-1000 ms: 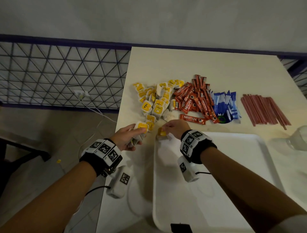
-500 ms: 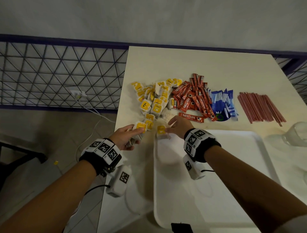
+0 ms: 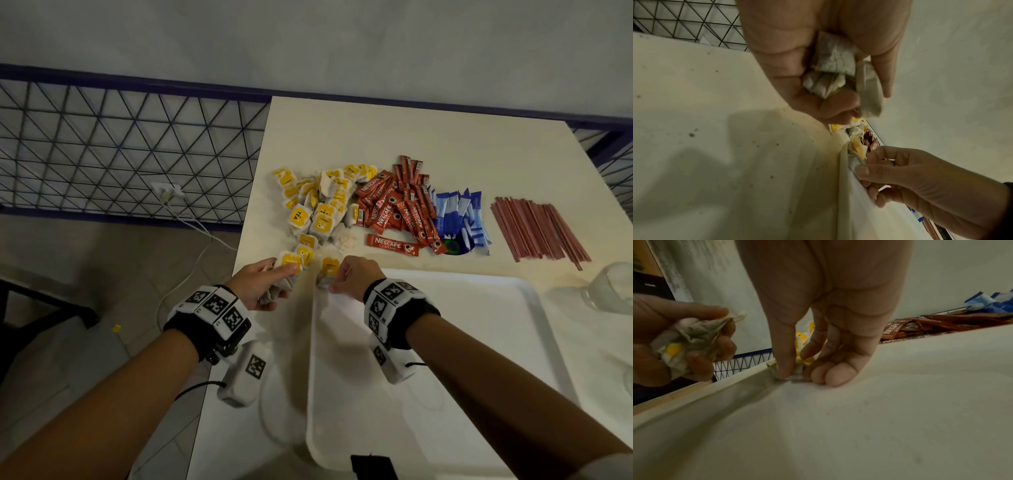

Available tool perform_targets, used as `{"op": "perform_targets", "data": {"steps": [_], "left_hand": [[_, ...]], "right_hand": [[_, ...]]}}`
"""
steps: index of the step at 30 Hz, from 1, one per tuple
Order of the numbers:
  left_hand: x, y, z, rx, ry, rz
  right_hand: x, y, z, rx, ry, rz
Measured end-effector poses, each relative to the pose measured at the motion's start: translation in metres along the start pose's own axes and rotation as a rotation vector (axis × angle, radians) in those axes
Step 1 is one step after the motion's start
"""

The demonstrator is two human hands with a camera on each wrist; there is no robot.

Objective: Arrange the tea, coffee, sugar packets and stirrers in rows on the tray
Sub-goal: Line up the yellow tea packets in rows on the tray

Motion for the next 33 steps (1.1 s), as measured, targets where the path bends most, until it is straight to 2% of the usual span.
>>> {"op": "perform_targets", "data": {"steps": [6,11,16,21,33], "left_hand": [[0.012,-0.002,-0.005,-0.040,0.013,-0.021],[0.037,-0.010,-0.008,-0.028,0.083,-0.054],[0.061,-0.015,-0.013,0.037,0.139,-0.027],[0.066,-0.011,-0.017,0.075,0.106,0.106],[0.020,0.018,-0.022,0.038,-0.030,0.145]], "right_hand": [[-0.018,0.007,-0.005,-0.075,-0.009,0.069],[-0.029,0.028,-0.018,-0.117,0.041,0.537],[-0.038,0.032,-0.027,-0.203,0.035,0.368],[-0.042,0.028,-0.033,-0.222,0.024,0.330],[-0.034,0.028,-0.035,-0.234,-0.025,0.153]]}}
Point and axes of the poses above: each hand's wrist, its own z-axis towards the middle knuckle, its own x-axis out of the palm, y = z × x, the point moved 8 cm from there along z, towards the middle knuckle, and after that the axes turned 11 degrees about -x, right-handed, at the moved point
